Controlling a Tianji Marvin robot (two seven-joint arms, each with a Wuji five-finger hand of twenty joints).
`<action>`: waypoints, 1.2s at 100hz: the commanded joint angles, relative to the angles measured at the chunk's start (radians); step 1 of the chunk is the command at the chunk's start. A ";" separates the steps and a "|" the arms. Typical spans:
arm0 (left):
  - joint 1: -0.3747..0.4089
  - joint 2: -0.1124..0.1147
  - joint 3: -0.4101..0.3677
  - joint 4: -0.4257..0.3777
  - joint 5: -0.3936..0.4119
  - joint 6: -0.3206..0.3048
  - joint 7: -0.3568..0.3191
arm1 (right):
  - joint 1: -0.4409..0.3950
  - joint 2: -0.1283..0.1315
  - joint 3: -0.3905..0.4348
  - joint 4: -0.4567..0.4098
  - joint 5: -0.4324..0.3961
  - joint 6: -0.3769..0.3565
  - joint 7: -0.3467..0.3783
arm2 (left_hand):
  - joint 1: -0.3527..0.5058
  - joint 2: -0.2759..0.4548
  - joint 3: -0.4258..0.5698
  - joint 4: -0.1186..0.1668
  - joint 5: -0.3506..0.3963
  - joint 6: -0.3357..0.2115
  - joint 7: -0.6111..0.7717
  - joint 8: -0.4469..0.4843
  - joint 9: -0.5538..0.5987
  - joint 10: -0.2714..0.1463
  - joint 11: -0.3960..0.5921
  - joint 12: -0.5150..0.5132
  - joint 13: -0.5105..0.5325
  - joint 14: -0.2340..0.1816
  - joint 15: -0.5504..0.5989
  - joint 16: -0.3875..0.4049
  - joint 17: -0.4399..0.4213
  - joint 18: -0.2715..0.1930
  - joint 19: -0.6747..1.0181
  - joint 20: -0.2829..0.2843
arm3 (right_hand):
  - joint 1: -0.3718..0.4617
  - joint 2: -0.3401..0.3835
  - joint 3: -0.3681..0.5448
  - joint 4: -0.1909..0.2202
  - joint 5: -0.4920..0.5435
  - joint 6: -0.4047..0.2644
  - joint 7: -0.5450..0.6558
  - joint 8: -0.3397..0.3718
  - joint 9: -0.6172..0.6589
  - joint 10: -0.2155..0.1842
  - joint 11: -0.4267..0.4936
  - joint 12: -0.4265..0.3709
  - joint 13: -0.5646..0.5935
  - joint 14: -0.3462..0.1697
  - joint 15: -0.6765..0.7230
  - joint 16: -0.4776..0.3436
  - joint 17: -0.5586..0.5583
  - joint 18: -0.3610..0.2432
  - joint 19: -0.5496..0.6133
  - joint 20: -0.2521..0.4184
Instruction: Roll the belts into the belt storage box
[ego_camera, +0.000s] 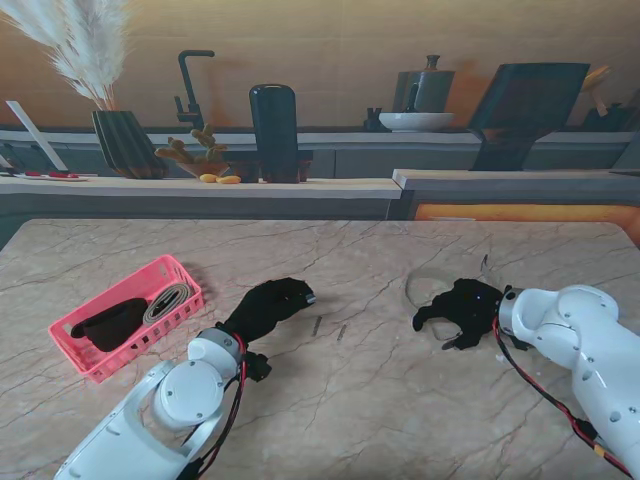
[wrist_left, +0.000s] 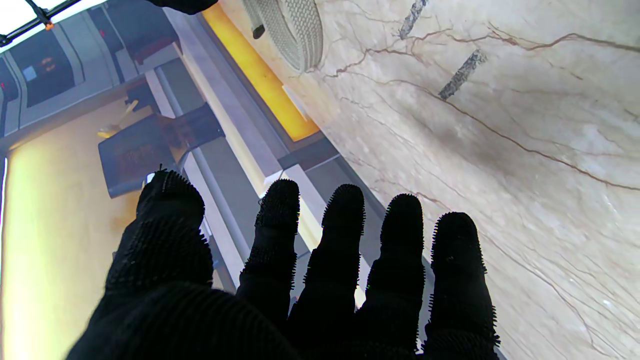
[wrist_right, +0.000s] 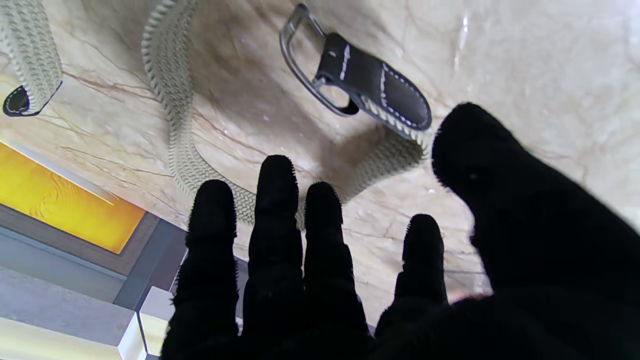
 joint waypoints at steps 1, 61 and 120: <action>0.005 -0.001 -0.003 -0.004 -0.009 0.006 -0.007 | 0.006 0.004 -0.013 0.013 -0.034 -0.006 -0.035 | -0.014 0.034 -0.018 0.020 0.014 -0.025 -0.033 -0.001 0.008 0.003 -0.022 0.006 0.010 -0.020 0.001 -0.003 -0.004 0.015 0.000 -0.007 | -0.006 -0.047 0.041 0.016 -0.055 -0.020 -0.002 -0.004 -0.020 -0.010 0.032 0.019 0.018 -0.011 0.029 0.016 0.009 -0.013 0.015 0.030; -0.004 -0.003 0.000 0.009 -0.021 0.009 -0.012 | 0.138 0.024 -0.219 0.273 -0.079 0.125 -0.302 | -0.014 0.038 -0.020 0.020 0.024 -0.024 -0.033 0.005 0.014 -0.001 -0.023 0.011 0.013 -0.023 -0.001 -0.001 -0.005 0.019 -0.002 -0.005 | 0.048 -0.077 0.124 -0.086 0.257 0.136 0.163 0.022 0.396 -0.144 0.144 -0.059 0.213 -0.091 0.222 0.064 0.175 -0.065 0.190 -0.001; -0.007 -0.005 0.000 0.011 -0.020 0.027 -0.004 | 0.136 -0.005 -0.235 0.279 0.054 0.190 -0.261 | -0.014 0.040 -0.020 0.020 0.024 -0.025 -0.033 0.007 0.012 -0.002 -0.024 0.010 0.012 -0.024 -0.003 -0.001 -0.005 0.016 -0.005 -0.005 | 0.064 0.087 -0.014 -0.154 0.679 -0.081 0.416 -0.317 0.047 -0.011 0.132 0.049 -0.072 -0.017 0.121 0.037 -0.045 0.020 0.088 -0.042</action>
